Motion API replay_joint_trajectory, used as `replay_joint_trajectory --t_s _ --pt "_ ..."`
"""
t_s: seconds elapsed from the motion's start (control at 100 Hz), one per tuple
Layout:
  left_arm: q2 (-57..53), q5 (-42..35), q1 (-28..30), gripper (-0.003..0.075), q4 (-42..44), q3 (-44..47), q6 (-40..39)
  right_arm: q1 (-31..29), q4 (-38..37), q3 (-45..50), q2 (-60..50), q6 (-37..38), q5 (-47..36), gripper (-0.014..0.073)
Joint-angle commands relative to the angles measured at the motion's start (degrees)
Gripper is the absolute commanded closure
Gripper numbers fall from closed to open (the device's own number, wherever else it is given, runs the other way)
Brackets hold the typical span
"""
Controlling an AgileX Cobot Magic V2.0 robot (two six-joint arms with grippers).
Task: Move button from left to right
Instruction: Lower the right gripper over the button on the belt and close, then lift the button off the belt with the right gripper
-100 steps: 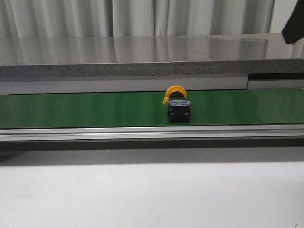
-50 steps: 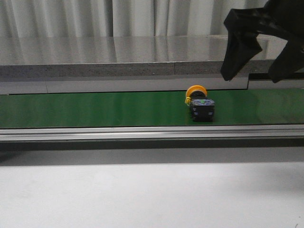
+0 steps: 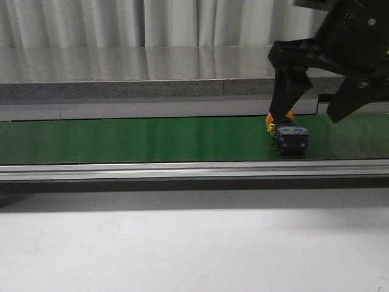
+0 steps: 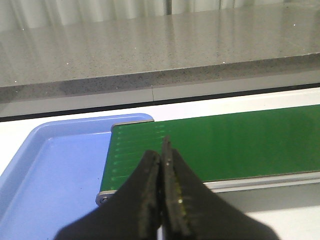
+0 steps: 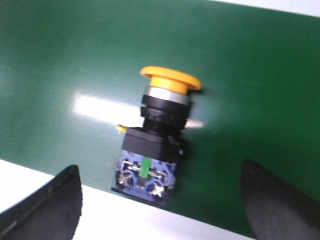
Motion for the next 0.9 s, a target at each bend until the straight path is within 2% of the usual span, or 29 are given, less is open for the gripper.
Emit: replay_joint_trajectory --t_s 0.0,0.2,0.27,0.34,0.51,0.58,0.77,0.89 --pt "0.41 -4.46 -0.44 0.0739 -0.73 -1.53 -0.08 0.08 0.64 -1.94 -1.24 -0.38 -2.68 -0.0042" --pt "0.41 -4.46 -0.44 0.0739 -0.73 -1.53 -0.08 0.08 0.50 -1.94 1.51 -0.43 -3.21 -0.0037" --pt "0.41 -4.46 -0.44 0.0739 -0.73 -1.53 -0.08 0.08 0.43 -1.94 2.64 -0.43 -3.21 -0.0002" --pt "0.41 -4.46 -0.44 0.0739 -0.73 -1.53 -0.08 0.08 0.43 -1.94 3.53 -0.43 -3.21 0.0074" --pt "0.41 -4.46 -0.44 0.0739 -0.73 -1.53 -0.08 0.08 0.43 -2.30 3.51 -0.33 -2.67 0.0337" --pt "0.41 -4.46 -0.44 0.0739 -0.73 -1.53 -0.08 0.08 0.43 -3.61 3.51 -0.33 -0.97 0.0405" --pt "0.41 -4.46 -0.44 0.0739 -0.73 -1.53 -0.08 0.03 -2.10 -9.42 1.91 -0.33 4.57 0.0428" --pt "0.41 -4.46 -0.44 0.0739 -0.73 -1.53 -0.08 -0.42 -8.63 -13.87 0.75 -0.33 9.11 0.0428"
